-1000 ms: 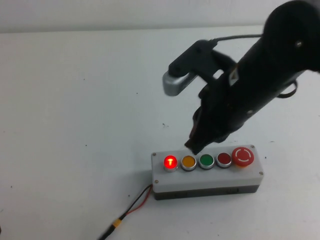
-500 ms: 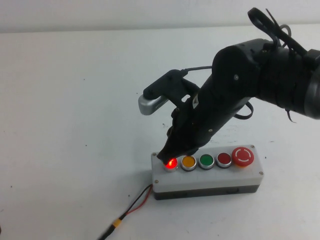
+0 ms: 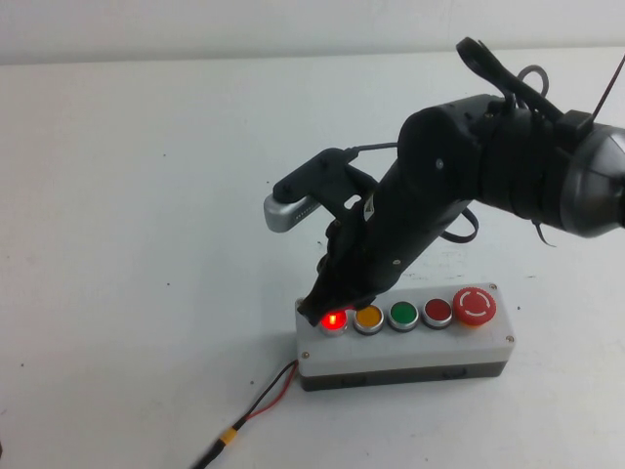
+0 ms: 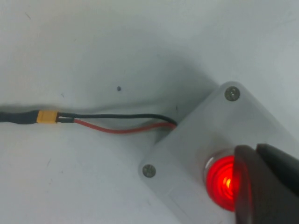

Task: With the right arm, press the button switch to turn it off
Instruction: Press the button to turn off

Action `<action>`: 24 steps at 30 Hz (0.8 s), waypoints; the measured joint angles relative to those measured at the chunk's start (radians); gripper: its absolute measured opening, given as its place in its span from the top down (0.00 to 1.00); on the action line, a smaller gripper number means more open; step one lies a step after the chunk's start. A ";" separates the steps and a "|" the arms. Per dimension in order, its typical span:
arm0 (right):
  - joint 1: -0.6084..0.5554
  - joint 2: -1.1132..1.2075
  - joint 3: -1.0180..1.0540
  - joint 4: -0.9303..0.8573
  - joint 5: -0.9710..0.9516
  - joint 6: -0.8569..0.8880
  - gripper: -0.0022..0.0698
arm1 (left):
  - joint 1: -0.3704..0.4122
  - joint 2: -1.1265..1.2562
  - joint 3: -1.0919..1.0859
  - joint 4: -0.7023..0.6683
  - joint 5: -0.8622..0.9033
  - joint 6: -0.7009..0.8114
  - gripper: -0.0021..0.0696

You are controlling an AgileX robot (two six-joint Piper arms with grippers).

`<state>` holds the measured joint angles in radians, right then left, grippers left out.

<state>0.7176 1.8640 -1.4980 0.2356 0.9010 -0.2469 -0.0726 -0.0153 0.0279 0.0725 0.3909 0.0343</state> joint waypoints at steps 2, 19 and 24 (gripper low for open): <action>0.000 0.008 -0.004 0.000 0.000 0.000 0.99 | 0.000 0.000 0.000 0.000 0.000 0.000 0.97; 0.000 0.005 -0.022 0.010 -0.007 0.002 0.99 | 0.000 0.000 0.000 0.000 0.000 0.000 0.97; 0.000 -0.105 -0.056 -0.032 -0.001 0.004 0.99 | 0.000 0.000 0.000 0.000 0.000 0.000 0.97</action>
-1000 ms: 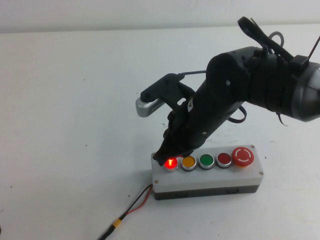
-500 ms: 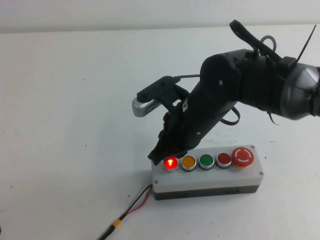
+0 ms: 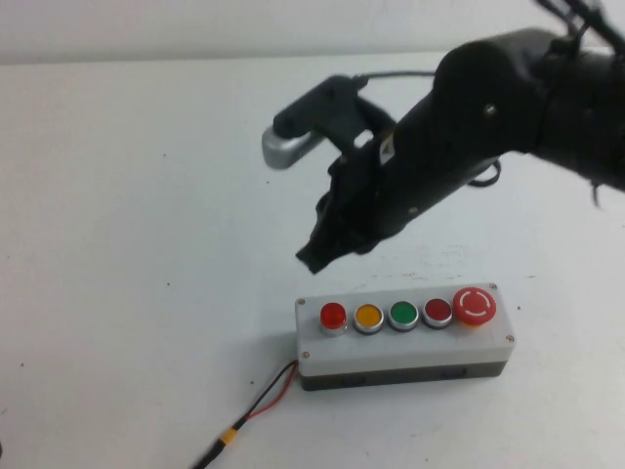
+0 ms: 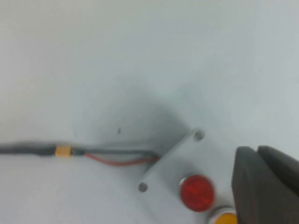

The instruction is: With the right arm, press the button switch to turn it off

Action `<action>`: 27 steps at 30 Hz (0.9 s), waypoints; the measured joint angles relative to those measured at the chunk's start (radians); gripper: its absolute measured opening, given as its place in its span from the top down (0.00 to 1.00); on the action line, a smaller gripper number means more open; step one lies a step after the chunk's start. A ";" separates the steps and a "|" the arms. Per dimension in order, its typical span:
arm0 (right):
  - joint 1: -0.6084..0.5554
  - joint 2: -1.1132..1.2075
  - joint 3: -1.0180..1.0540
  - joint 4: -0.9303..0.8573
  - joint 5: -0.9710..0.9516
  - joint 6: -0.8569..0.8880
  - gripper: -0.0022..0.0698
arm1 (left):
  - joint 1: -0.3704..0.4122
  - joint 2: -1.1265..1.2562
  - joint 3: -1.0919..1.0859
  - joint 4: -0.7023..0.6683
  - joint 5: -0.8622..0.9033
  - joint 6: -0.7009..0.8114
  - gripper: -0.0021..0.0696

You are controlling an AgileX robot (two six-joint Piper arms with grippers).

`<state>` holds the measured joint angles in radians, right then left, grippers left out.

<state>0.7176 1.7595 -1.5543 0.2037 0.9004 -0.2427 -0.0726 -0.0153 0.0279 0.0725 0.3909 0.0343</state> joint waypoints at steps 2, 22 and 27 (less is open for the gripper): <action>0.000 -0.081 -0.018 -0.032 0.000 0.017 0.99 | 0.000 0.000 0.000 0.000 0.000 0.000 0.97; 0.000 -0.996 0.561 -0.262 -0.004 0.260 0.99 | 0.000 0.000 0.000 0.000 0.000 0.000 0.97; 0.000 -1.160 0.687 -0.262 0.010 0.260 0.99 | 0.000 0.000 0.000 0.000 0.000 0.000 0.97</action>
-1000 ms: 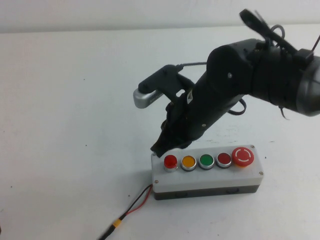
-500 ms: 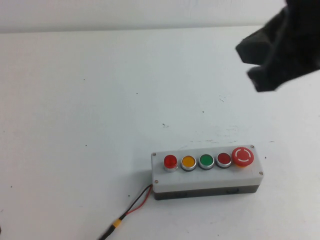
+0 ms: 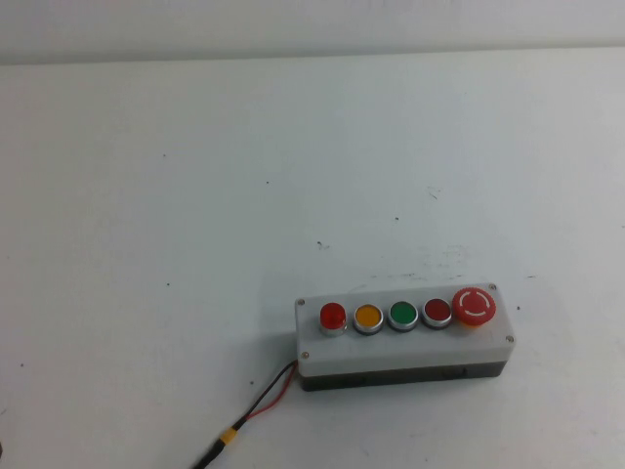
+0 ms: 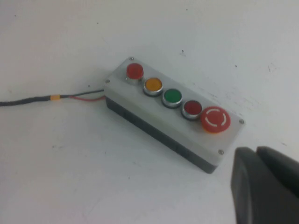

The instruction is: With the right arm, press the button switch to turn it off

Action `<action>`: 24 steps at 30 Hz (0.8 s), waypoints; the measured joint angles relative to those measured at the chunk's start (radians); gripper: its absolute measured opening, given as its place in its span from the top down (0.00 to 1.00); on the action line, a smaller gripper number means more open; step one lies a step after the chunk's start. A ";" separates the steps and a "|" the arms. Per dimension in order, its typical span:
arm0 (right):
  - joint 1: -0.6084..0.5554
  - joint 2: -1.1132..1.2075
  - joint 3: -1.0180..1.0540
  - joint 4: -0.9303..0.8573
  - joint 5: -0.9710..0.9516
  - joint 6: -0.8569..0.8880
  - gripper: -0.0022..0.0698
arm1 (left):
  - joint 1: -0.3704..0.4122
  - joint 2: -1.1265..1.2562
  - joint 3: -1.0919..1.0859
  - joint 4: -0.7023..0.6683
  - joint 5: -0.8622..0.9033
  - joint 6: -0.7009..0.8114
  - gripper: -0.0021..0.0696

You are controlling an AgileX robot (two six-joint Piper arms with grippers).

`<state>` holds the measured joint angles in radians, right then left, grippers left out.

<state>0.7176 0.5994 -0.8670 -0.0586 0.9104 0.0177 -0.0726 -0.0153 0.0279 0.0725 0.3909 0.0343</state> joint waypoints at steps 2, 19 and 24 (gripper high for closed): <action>0.000 -0.033 0.021 0.000 0.022 0.000 0.99 | 0.000 0.000 0.000 0.000 0.000 0.000 0.97; -0.240 -0.315 0.311 -0.014 -0.367 0.002 0.99 | 0.001 0.000 0.000 0.000 0.000 0.000 0.97; -0.403 -0.499 0.571 -0.007 -0.562 0.002 0.99 | 0.001 0.000 0.000 0.000 0.000 0.000 0.97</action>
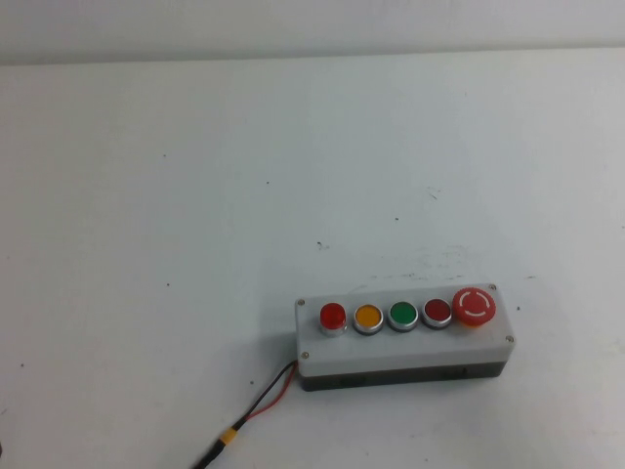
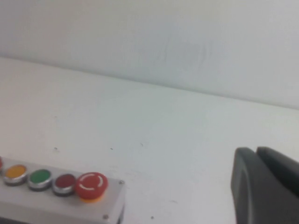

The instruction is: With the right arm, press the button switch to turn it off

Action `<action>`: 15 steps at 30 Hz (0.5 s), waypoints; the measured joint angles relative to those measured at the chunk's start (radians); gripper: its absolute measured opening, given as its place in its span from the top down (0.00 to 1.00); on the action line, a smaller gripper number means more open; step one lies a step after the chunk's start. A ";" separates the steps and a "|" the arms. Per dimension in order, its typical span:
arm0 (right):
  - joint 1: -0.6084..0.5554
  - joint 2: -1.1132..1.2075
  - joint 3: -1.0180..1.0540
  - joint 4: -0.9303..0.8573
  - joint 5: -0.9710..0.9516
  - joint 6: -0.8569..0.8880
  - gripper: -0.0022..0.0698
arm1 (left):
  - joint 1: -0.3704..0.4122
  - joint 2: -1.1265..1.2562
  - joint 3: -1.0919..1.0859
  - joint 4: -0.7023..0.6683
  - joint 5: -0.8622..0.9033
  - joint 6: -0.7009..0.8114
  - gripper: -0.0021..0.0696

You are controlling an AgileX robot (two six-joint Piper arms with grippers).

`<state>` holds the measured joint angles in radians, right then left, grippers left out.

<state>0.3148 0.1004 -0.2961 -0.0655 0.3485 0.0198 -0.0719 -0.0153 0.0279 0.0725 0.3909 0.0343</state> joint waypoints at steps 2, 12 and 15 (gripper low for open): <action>-0.043 -0.042 0.082 0.002 -0.044 0.000 0.99 | 0.000 0.000 0.000 0.000 0.000 0.000 0.97; -0.095 -0.107 0.321 0.065 -0.106 0.000 0.99 | 0.000 0.000 0.000 0.000 0.000 0.000 0.97; -0.101 -0.107 0.321 0.080 -0.092 0.000 0.99 | 0.000 0.000 0.000 0.000 0.000 0.000 0.97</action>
<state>0.2133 -0.0069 0.0252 0.0142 0.2569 0.0198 -0.0719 -0.0153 0.0279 0.0725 0.3909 0.0343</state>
